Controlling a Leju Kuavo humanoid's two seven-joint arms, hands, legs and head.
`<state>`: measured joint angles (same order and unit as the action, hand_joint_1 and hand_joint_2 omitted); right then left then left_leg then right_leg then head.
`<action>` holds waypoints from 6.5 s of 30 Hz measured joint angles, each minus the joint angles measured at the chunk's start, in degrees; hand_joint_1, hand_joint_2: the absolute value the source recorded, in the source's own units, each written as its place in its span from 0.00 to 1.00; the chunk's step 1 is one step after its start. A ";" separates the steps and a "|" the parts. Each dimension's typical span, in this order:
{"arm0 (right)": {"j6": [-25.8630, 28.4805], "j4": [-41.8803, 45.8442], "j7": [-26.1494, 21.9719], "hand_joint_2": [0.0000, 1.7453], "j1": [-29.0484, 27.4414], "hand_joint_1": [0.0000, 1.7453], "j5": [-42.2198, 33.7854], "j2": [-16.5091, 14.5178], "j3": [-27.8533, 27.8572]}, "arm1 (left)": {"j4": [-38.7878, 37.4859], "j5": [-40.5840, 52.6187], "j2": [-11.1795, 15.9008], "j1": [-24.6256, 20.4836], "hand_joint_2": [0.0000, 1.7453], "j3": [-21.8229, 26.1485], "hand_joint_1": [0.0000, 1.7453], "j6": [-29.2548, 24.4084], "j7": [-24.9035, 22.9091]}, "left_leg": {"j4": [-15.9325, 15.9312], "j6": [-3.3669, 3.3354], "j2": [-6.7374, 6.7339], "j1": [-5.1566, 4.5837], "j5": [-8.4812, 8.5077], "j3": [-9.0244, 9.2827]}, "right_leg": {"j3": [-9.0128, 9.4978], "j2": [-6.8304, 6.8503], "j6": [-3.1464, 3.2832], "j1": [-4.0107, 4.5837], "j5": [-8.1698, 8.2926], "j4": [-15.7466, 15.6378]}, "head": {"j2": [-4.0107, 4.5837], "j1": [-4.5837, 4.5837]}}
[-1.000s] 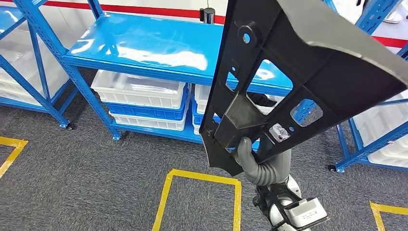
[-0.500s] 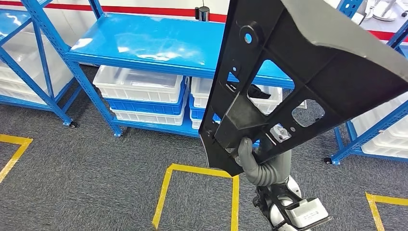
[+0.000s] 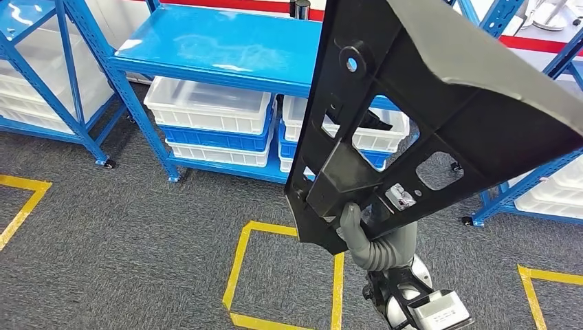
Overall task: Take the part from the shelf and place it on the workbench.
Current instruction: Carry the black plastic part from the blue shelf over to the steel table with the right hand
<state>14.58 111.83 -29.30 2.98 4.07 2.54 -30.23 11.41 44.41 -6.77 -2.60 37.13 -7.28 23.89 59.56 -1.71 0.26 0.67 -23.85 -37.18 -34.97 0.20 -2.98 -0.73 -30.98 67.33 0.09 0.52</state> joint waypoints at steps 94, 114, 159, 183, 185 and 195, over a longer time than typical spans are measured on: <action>2.40 0.12 -0.05 1.00 -1.61 1.00 6.68 1.32 -0.40 | 0.02 2.30 0.10 0.09 1.00 2.78 0.00 -1.11 0.40 | -0.76 0.59 6.65 -0.71 1.21 0.37 | 3.78 -3.95 0.38 0.01 2.78 -9.05 | 0.00 -0.43; 2.28 0.20 -0.07 1.00 -1.54 1.00 7.26 1.55 -0.52 | 0.02 2.62 0.17 0.21 1.00 3.00 0.00 -0.79 0.97 | -0.76 -0.20 -0.49 -0.88 -0.73 1.91 | 2.70 4.95 1.31 0.77 1.14 -6.00 | 0.00 -0.68; 3.49 5.29 -3.43 1.00 -10.93 1.00 10.38 5.28 1.80 | 0.00 4.69 0.75 0.95 1.00 3.16 0.00 0.74 2.71 | 1.19 1.93 6.48 -0.25 -0.37 -0.76 | 3.84 -2.38 1.99 -0.54 3.19 -8.92 | 0.00 -0.69; 4.68 8.68 -3.37 1.00 -13.21 1.00 8.81 5.56 8.06 | 0.00 4.75 0.46 0.36 1.00 3.74 0.00 0.54 2.63 | 0.64 0.14 5.68 0.07 -0.97 0.97 | 0.70 -2.26 -0.56 -0.39 0.42 -2.56 | 0.00 -0.55; 4.68 8.70 -3.31 1.00 -13.19 1.00 8.77 5.57 8.28 | 0.01 4.77 0.41 0.35 1.00 3.74 0.00 0.55 2.65 | 0.65 0.70 7.04 -0.12 -0.75 0.75 | 2.93 -4.02 -0.31 -0.47 2.27 -7.68 | 0.00 -0.60; 4.69 8.96 -2.41 1.00 -13.26 1.00 7.64 5.74 10.69 | 0.00 4.90 0.31 0.54 1.00 3.89 0.00 0.52 2.64 | 15.66 2.98 0.49 0.01 -7.77 -6.52 | 3.85 2.89 2.55 -0.48 3.11 -8.89 | 0.00 -1.38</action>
<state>19.27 120.79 -31.71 -10.28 11.71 8.27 -19.55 11.41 49.31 -6.46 -2.06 41.02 -6.75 26.53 75.22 1.27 0.75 0.68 -31.62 -43.71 -31.12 3.09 -0.43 -1.21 -27.88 58.44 0.09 -0.85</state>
